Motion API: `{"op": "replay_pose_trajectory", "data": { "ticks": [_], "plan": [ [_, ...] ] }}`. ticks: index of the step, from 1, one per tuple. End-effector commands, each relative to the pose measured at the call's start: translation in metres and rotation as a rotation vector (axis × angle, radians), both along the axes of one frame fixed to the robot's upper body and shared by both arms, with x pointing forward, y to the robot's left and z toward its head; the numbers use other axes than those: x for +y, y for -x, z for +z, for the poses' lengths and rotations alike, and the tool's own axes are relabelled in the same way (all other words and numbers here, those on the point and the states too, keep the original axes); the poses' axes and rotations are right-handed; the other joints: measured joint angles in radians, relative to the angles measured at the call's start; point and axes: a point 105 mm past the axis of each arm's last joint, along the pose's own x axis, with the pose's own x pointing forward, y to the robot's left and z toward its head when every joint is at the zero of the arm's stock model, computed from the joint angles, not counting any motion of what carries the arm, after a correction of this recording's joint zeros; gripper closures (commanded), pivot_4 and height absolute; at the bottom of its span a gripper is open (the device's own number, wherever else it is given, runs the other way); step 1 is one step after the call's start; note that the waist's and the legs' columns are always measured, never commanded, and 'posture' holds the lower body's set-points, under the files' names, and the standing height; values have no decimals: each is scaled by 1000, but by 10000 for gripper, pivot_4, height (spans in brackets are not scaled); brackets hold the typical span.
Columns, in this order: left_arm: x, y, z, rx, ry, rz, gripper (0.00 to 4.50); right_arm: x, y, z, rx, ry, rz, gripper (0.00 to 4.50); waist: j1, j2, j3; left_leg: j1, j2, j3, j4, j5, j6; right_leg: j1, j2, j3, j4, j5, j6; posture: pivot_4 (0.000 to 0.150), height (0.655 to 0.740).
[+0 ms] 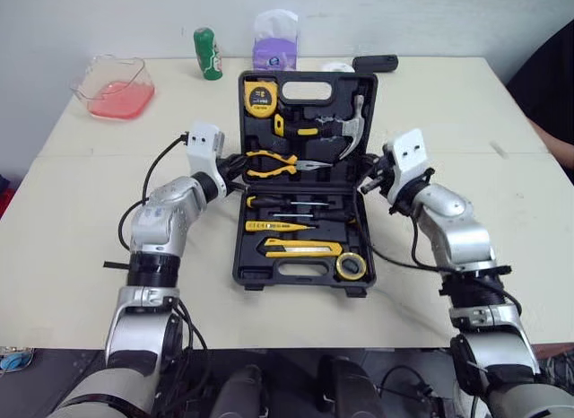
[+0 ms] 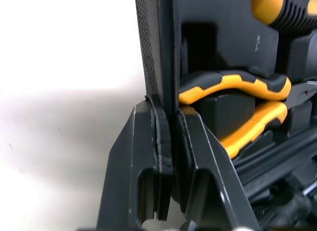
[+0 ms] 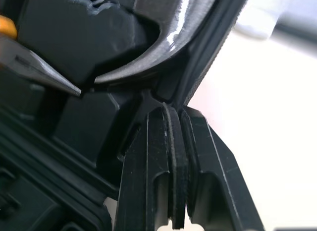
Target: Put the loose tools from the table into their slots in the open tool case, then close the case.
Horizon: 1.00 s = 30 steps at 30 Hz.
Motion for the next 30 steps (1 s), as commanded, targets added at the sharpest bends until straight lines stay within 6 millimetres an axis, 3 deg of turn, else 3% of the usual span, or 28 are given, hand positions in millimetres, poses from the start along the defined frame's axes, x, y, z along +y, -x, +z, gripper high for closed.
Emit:
{"op": "replay_pose_trajectory", "data": {
  "ticks": [1,5,7,11,15,19,20,23,26,27,30],
  "plan": [
    [44,12,32,-311,-166,125,44987,-60,5,9,-182,169,-191,45000,1,0,0,0,0,0,0,0,0,0,0,0,0,0,0,1500,7400],
    [67,19,21,-381,-216,202,44987,-59,14,-7,-291,351,-166,45000,0,0,0,0,0,0,2,0,1,0,0,0,1,0,0,1500,7400],
    [69,24,19,-430,-270,187,44987,-56,20,-17,-342,447,-128,45000,-1,0,0,0,1,0,2,0,1,1,-1,0,1,0,0,1500,7400],
    [71,34,-4,-460,-439,131,44987,-61,33,-38,-399,582,-95,45000,-6,0,0,1,2,1,1,0,1,1,0,0,1,0,0,1500,7400],
    [74,41,-16,-457,-470,117,44987,-61,50,-61,-384,662,-4,45000,-3,0,0,3,2,1,1,0,1,4,-1,-1,0,0,0,1500,7400],
    [79,46,-23,-427,-422,95,44987,-55,60,-70,-355,654,72,45000,0,-1,-1,8,3,0,2,0,1,9,-1,0,0,0,0,1500,7400],
    [79,47,-23,-426,-409,90,40519,-54,61,-72,-339,650,85,45000,0,-2,-1,9,3,0,2,0,1,10,-1,0,-1,0,0,1500,7400],
    [81,57,-32,-358,-377,26,28259,-50,70,-68,-332,620,134,33949,0,-2,-1,8,3,-2,2,0,1,10,-2,0,-1,0,0,1500,7400],
    [96,71,-40,-262,-351,11,14301,-48,81,-70,-291,626,195,18985,0,-1,-1,6,3,-4,1,0,1,9,-3,1,-2,-1,-1,1500,7400],
    [102,80,-44,-227,-338,-5,13719,-49,87,-72,-263,627,221,13342,0,-2,-1,6,3,-4,2,0,2,10,-3,0,-2,-1,-1,1500,7400],
    [125,108,-57,-110,-344,-23,13719,-63,100,-65,-182,596,239,13342,0,-2,-1,10,4,-6,3,-1,2,15,-6,2,-5,0,-1,1500,7400]
  ]
}}
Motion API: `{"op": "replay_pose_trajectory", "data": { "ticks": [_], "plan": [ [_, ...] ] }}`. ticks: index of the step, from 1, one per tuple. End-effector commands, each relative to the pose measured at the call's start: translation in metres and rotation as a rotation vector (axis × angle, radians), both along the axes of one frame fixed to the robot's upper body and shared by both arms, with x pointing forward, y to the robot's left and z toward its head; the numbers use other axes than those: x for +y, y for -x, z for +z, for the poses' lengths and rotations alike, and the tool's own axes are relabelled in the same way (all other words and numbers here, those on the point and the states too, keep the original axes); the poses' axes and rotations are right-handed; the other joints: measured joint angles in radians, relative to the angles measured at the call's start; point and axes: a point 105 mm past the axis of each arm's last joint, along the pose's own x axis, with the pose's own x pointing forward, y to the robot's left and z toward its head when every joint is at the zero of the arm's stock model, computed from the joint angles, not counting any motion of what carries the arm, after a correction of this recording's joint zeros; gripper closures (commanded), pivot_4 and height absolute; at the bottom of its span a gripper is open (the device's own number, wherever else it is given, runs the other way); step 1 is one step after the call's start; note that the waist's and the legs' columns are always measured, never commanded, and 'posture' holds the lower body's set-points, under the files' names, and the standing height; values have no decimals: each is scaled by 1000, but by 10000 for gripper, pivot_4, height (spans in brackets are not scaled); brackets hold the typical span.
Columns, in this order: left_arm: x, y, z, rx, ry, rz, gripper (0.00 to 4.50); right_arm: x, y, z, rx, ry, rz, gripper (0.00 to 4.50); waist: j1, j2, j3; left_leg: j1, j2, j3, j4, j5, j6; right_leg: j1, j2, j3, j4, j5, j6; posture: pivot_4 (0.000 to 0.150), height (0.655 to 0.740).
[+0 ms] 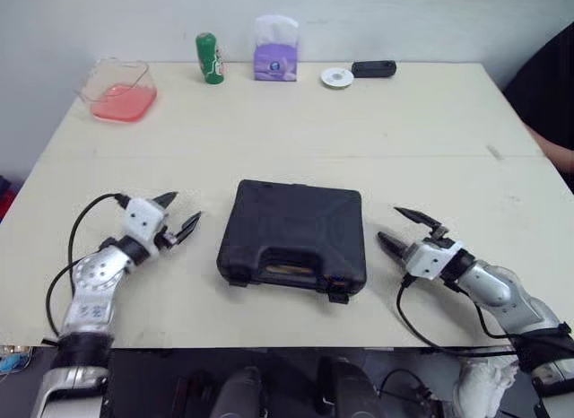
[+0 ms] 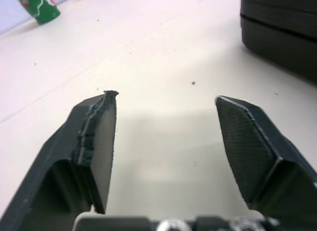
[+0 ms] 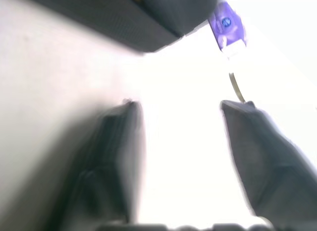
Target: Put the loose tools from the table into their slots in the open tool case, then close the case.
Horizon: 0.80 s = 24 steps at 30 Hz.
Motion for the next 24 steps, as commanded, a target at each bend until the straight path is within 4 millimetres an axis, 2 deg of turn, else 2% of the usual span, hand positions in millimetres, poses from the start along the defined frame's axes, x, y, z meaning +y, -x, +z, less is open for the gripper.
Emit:
{"op": "replay_pose_trajectory", "data": {
  "ticks": [1,4,10,12,13,14,17,18,19,24],
  "plan": [
    [22,20,9,46,22,22,13719,-21,8,16,86,-66,-43,13342,2,0,0,1,0,-1,-1,0,0,1,0,0,-1,0,0,1500,7400],
    [24,21,20,43,40,37,13719,-37,10,19,235,-207,-116,13342,14,1,1,1,1,-5,1,0,0,5,0,-3,-4,0,-1,1500,7400],
    [10,22,33,37,40,-33,13719,-39,16,17,345,-290,-135,13342,24,1,1,6,1,-6,-1,-3,-1,11,0,-3,-8,2,-1,1500,7400],
    [0,22,38,42,40,-78,13719,-29,21,14,458,-349,-87,18613,25,1,1,6,1,-5,-1,-3,-1,10,1,-3,-8,2,-1,1500,7400],
    [-3,21,39,46,40,-92,19124,-23,25,13,514,-369,-53,22349,25,1,1,6,1,-4,-1,-3,-1,10,1,-3,-8,2,-1,1500,7400],
    [-6,19,41,47,46,-102,22020,-19,26,14,547,-386,-42,26658,25,1,1,6,2,-4,-1,-3,-1,11,2,-3,-9,2,-1,1500,7400],
    [-16,10,44,64,43,-130,35949,-10,20,18,570,-409,-48,42486,26,1,1,7,2,-3,-1,-3,-1,11,2,-3,-7,2,-1,1500,7400],
    [-21,6,42,79,35,-140,40871,-5,18,17,590,-405,-45,45000,27,1,1,8,2,-3,-1,-3,-1,11,2,-2,-7,2,-1,1500,7400],
    [-24,2,38,108,26,-142,44599,0,17,14,618,-400,-45,45000,27,1,1,8,2,-3,-1,-3,-1,11,3,-2,-7,2,-1,1500,7400],
    [-40,-16,21,233,47,-147,44599,13,-1,8,642,-376,-96,45000,26,1,1,7,2,-1,-1,-4,-2,10,5,-2,-7,2,-1,1500,7400]
  ]
}}
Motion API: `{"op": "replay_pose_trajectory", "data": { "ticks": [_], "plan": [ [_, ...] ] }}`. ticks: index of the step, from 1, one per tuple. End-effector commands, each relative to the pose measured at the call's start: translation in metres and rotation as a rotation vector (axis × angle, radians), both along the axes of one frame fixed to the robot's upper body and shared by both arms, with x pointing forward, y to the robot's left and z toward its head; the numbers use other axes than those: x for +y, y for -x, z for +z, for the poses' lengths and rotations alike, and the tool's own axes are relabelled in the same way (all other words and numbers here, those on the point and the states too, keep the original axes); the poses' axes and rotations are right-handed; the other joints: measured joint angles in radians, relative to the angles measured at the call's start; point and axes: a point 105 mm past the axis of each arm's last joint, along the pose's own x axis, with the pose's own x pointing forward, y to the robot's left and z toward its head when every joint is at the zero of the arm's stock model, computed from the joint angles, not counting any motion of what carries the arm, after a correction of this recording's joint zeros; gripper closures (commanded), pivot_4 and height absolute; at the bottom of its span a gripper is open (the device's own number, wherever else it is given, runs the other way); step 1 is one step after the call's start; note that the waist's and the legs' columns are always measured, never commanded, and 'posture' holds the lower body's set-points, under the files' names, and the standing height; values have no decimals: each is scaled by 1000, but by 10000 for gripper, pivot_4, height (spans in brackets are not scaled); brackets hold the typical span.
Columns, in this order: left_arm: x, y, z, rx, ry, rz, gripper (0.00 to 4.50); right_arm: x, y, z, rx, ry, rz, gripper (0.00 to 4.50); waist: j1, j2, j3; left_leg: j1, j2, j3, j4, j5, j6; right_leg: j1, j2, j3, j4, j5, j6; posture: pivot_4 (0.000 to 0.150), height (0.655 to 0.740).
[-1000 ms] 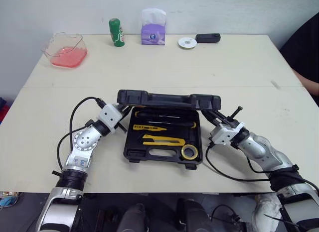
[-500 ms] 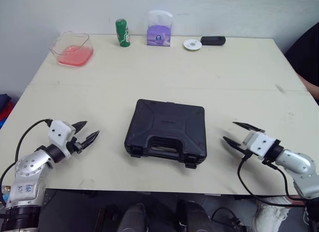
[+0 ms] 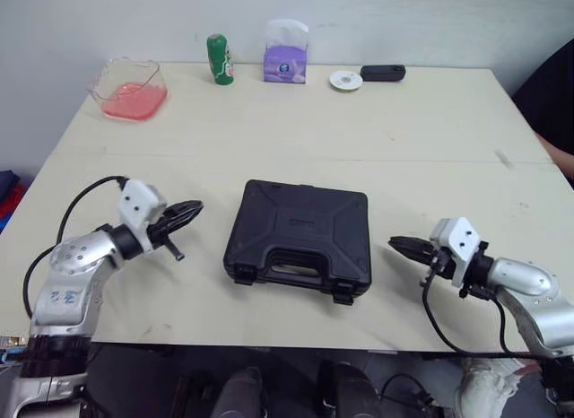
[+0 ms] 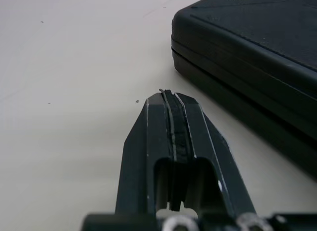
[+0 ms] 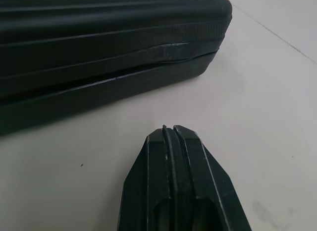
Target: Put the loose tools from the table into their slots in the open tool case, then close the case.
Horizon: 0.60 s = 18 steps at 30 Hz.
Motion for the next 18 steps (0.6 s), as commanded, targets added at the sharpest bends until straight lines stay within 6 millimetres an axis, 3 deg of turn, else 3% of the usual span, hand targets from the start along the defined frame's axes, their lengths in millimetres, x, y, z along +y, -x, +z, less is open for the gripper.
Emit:
{"op": "replay_pose_trajectory", "data": {
  "ticks": [1,8,12,18],
  "plan": [
    [-10,-9,-10,68,12,-2,44599,9,-10,-1,1,31,-11,45000,0,0,0,0,0,1,0,0,0,-1,0,0,0,0,0,1500,7400],
    [-39,-18,-21,137,-8,-70,44599,29,-20,-5,49,60,39,45000,2,0,0,-1,-1,0,1,0,1,-1,1,0,1,0,0,1500,7400],
    [-45,-16,-25,177,-22,-95,44599,41,-25,-4,73,58,86,45000,-3,0,0,-1,-1,1,1,0,1,-1,2,0,1,0,0,1500,7400],
    [-59,12,-34,217,33,-183,44599,52,-52,8,45,76,102,45000,-28,0,0,0,-1,1,1,1,1,-1,1,0,2,0,0,1500,7400]
  ]
}}
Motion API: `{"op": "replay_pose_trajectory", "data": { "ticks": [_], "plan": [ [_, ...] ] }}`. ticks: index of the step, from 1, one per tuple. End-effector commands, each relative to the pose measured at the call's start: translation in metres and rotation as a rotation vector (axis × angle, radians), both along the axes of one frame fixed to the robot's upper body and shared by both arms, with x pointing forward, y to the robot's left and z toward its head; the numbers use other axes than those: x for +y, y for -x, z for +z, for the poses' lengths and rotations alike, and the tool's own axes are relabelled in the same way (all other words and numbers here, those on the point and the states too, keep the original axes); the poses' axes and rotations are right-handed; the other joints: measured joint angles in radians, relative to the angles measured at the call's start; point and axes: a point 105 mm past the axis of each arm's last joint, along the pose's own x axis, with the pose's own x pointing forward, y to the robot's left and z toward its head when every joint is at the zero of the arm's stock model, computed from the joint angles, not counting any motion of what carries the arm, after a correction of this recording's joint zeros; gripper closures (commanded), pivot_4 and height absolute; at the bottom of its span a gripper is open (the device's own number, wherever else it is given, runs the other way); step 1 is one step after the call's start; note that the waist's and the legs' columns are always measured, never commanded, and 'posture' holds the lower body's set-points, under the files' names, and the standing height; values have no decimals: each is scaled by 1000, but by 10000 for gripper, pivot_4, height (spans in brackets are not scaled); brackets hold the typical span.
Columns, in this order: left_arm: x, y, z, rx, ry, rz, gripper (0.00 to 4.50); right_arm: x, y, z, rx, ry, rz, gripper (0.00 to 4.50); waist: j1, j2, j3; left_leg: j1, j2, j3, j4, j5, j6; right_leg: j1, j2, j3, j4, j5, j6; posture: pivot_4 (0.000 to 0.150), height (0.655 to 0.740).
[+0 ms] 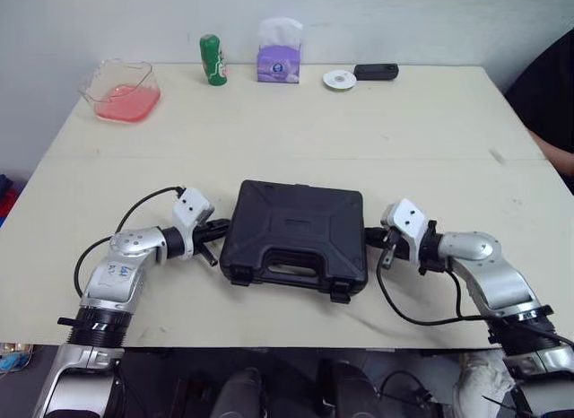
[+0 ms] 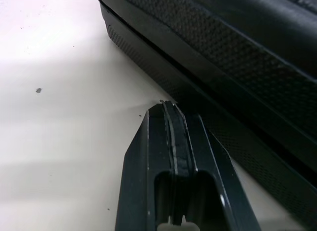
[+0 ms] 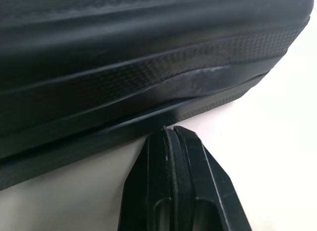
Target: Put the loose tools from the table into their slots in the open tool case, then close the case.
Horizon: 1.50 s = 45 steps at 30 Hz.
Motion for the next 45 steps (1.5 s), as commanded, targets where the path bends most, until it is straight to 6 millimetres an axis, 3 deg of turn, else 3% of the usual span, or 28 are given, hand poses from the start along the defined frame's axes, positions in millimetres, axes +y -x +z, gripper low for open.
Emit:
{"op": "replay_pose_trajectory", "data": {
  "ticks": [1,5,9,14,17,20,22,25,27,31,35,39,45],
  "plan": [
    [-23,23,4,-5,66,-123,44599,12,-14,13,-36,-3,32,45000,-5,0,0,0,0,1,0,0,0,0,-1,1,0,0,0,1500,7400],
    [-31,42,6,-31,98,-163,44599,28,-28,22,-44,-7,94,45000,-3,0,0,0,1,0,0,0,0,0,-1,0,-1,0,0,1500,7400],
    [-32,55,7,-53,94,-186,44599,24,-40,24,-54,29,80,45000,-4,1,0,0,1,0,0,0,0,0,-2,1,-1,0,0,1500,7400],
    [22,59,13,-64,148,-8,44599,-4,-47,48,-129,-1,14,45000,-5,1,0,-1,1,0,0,0,-1,-1,-3,1,-2,0,0,1500,7400],
    [30,66,26,-83,200,-36,44599,-22,-39,54,-159,-20,-4,45000,2,1,1,-1,1,-1,0,0,-1,-1,-3,0,-2,0,-1,1500,7400],
    [43,51,39,-149,175,5,44599,-37,-22,57,-182,-46,-10,45000,12,1,1,-2,0,-3,0,0,-1,0,-4,0,-4,0,0,1500,7400],
    [52,31,49,-191,151,72,44599,-46,-7,59,-209,-72,-16,45000,19,1,1,-2,0,-3,0,0,0,1,-3,-1,-3,0,0,1500,7400],
    [53,8,47,-121,94,102,44599,-55,18,51,-146,-86,-15,45000,25,2,1,-2,0,-3,0,0,0,0,-1,-1,-2,0,0,1500,7400],
    [59,-14,56,-152,169,186,44599,-57,37,43,-97,-66,9,45000,27,2,1,-1,-1,-1,-1,0,0,0,0,-1,-1,0,0,1500,7400],
    [50,-44,50,-116,125,146,44599,-55,76,30,54,-74,53,45000,25,1,1,-1,-2,0,-1,0,1,0,1,-2,-2,0,1,1500,7400],
    [33,-70,44,-96,104,122,44599,-38,106,2,153,-52,109,45000,28,-2,1,0,-1,2,-1,0,1,0,2,-4,-1,0,1,1500,7400],
    [12,-82,36,-85,57,54,44599,-20,114,-15,188,-66,111,45000,26,-4,3,0,-2,3,-1,0,1,-1,2,-4,-1,1,1,1500,7400],
    [-14,-79,21,-61,19,-92,44599,-1,109,-31,197,-50,117,45000,24,-7,3,0,-1,4,-1,0,1,-1,2,-5,-1,1,2,1500,7400]
  ]
}}
